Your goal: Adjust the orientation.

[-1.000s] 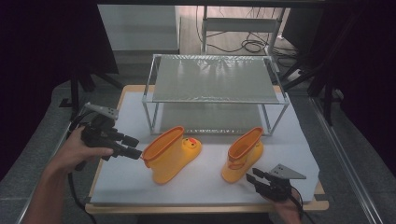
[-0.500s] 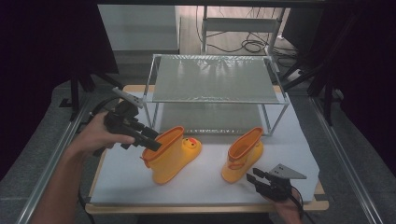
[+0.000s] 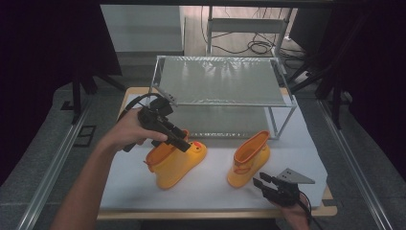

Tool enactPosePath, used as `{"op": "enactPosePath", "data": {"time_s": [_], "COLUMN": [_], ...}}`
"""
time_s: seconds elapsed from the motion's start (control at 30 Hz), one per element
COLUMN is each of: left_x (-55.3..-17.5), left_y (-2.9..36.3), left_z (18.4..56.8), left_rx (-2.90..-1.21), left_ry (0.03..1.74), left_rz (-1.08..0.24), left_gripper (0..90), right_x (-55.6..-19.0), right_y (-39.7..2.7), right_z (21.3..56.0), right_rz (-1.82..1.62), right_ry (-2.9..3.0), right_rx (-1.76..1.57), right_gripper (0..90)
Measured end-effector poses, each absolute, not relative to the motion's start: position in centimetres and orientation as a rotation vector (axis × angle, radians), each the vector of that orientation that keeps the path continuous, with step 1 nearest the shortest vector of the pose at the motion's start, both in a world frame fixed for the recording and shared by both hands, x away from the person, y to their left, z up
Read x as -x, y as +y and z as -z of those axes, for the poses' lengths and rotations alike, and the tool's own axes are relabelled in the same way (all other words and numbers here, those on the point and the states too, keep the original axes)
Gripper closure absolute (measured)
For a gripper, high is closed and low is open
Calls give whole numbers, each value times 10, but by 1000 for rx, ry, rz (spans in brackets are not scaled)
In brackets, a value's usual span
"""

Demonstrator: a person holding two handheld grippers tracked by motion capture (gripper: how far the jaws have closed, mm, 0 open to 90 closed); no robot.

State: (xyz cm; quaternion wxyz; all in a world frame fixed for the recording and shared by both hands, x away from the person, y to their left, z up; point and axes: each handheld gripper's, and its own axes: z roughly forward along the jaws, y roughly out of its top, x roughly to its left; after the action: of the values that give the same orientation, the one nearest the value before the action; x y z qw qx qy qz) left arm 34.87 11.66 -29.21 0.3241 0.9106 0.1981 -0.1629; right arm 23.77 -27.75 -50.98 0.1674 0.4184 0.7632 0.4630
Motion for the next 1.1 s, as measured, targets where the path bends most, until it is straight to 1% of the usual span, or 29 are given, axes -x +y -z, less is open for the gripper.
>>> {"op": "enactPosePath", "data": {"time_s": [0.4,0.9,1.1], "left_x": [-360,-371,-375], "left_y": [83,19,1], "left_z": [294,298,300], "left_rx": [-2415,-2457,-2476], "left_ry": [484,490,495], "left_rz": [476,506,512], "left_gripper": [420,437,434], "right_x": [-238,-237,-236], "right_y": [-279,-283,-286], "right_z": [509,508,507], "right_rz": [-1317,-1320,-1324], "right_ry": [2169,2155,2146], "right_rx": [-1192,-1192,-1200], "right_gripper": [591,591,591]}}
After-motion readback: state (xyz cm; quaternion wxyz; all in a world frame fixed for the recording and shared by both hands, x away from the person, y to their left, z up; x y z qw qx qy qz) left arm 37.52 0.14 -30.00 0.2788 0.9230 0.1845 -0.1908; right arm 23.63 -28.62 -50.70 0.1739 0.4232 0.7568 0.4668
